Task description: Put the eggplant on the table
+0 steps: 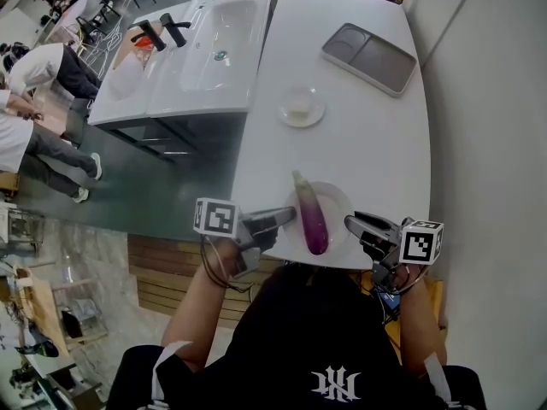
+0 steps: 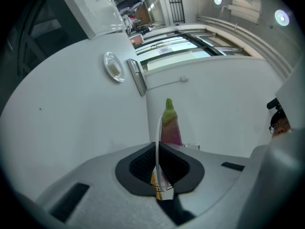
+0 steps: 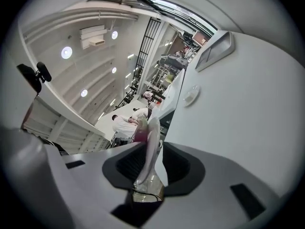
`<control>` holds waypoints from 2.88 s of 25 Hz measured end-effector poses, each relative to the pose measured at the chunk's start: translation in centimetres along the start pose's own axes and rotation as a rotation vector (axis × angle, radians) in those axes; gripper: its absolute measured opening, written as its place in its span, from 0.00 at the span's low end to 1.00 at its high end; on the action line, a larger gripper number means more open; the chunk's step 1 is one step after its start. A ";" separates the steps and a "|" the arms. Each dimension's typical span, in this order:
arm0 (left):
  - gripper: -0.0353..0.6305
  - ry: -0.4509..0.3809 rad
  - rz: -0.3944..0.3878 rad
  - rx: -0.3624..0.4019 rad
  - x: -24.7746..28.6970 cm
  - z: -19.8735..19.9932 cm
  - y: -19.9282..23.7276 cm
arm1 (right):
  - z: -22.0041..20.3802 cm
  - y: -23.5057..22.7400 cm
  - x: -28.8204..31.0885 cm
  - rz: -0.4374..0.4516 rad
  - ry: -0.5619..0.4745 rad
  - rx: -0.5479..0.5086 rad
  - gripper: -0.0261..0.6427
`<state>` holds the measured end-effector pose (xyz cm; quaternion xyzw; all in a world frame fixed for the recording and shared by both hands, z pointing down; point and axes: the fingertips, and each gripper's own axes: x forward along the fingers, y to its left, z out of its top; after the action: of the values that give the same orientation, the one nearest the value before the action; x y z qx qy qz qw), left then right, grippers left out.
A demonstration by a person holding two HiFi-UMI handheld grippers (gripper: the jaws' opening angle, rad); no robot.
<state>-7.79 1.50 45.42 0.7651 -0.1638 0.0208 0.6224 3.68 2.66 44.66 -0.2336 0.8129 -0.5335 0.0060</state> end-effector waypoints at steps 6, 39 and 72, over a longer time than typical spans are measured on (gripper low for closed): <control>0.07 0.005 0.000 -0.016 1.6 1.5 0.7 | 1.4 -1.5 0.5 -0.029 0.000 0.019 0.13; 0.08 0.148 0.200 -0.007 8.3 6.6 10.7 | 5.5 -14.7 3.4 -0.296 0.047 0.147 0.07; 0.24 0.479 0.774 0.665 8.9 7.2 14.4 | 4.4 -17.6 5.3 -0.670 0.336 -0.334 0.14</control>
<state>-4.64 -9.90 59.48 0.7779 -0.2713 0.4714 0.3146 6.66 -8.87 59.32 -0.3928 0.7571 -0.3973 -0.3387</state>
